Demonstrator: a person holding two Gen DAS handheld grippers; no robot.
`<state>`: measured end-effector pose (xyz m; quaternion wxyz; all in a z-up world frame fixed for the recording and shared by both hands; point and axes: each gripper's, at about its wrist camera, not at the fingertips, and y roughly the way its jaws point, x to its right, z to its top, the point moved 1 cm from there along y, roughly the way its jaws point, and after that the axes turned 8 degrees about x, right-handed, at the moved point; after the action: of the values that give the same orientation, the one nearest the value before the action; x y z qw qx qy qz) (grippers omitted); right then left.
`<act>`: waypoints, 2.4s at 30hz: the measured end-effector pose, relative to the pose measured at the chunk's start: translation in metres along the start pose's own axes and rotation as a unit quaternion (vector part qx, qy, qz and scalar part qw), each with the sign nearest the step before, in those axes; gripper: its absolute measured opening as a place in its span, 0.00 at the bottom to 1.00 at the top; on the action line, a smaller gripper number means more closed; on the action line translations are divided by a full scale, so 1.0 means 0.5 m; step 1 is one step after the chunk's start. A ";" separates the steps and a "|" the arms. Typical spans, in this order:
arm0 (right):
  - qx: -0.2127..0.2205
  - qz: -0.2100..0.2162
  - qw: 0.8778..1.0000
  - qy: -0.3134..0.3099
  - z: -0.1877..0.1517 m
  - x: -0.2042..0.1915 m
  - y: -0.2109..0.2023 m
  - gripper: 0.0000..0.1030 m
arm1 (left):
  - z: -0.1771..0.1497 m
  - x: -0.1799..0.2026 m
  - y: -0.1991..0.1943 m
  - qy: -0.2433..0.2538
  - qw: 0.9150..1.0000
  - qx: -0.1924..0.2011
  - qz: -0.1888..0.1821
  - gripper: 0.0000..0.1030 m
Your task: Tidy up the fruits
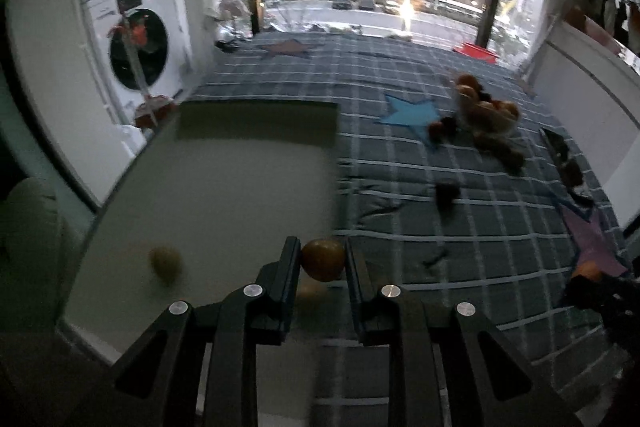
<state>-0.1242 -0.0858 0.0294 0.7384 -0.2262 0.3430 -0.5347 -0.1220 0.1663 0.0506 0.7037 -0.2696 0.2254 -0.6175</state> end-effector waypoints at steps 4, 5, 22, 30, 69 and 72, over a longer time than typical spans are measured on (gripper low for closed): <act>-0.009 0.018 1.000 -0.019 0.013 -0.061 0.019 0.41 | -0.009 -0.062 -0.001 -0.017 1.000 0.003 0.017 0.24; -0.012 0.024 0.999 -0.025 0.017 -0.081 0.025 0.41 | -0.012 -0.072 0.000 -0.020 1.000 0.003 0.020 0.24; -0.055 0.105 0.989 -0.091 0.068 -0.345 0.156 0.41 | -0.045 -0.189 0.033 -0.050 0.997 -0.011 0.063 0.24; -0.069 0.101 0.985 -0.121 0.077 -0.395 0.209 0.42 | -0.041 -0.204 0.044 -0.040 0.996 -0.011 0.074 0.24; -0.050 0.057 0.994 -0.079 0.095 -0.242 0.140 1.00 | -0.008 -0.134 -0.012 0.008 0.992 0.024 0.122 0.99; -0.046 0.056 0.994 -0.085 0.093 -0.244 0.133 1.00 | -0.004 -0.130 -0.013 0.010 0.992 0.024 0.124 0.99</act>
<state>-0.0710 0.0497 0.0459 0.7821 -0.2850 0.3158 -0.4553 -0.1372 0.2299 0.0525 0.7788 -0.2165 0.2486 -0.5336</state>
